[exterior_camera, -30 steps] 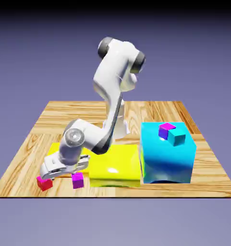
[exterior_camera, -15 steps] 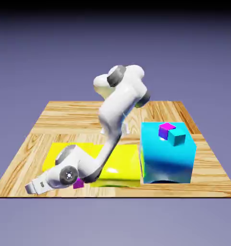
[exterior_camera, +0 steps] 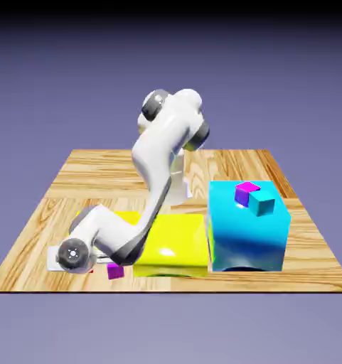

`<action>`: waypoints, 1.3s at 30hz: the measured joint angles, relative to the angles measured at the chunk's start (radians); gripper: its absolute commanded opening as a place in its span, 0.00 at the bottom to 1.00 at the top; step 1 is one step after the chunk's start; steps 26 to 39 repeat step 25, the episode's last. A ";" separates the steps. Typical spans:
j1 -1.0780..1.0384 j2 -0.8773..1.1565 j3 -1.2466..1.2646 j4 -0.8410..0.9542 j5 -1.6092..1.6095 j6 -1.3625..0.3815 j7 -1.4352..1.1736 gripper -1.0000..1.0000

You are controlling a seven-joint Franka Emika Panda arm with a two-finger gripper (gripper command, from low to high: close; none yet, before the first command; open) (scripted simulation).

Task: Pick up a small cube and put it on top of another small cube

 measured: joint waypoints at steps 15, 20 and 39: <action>-0.118 -0.078 0.128 -0.029 0.177 -0.180 0.337 0.00; -0.115 -0.080 0.128 -0.038 0.175 -0.174 0.335 1.00; -0.169 -0.053 0.127 0.143 0.166 -0.311 0.358 1.00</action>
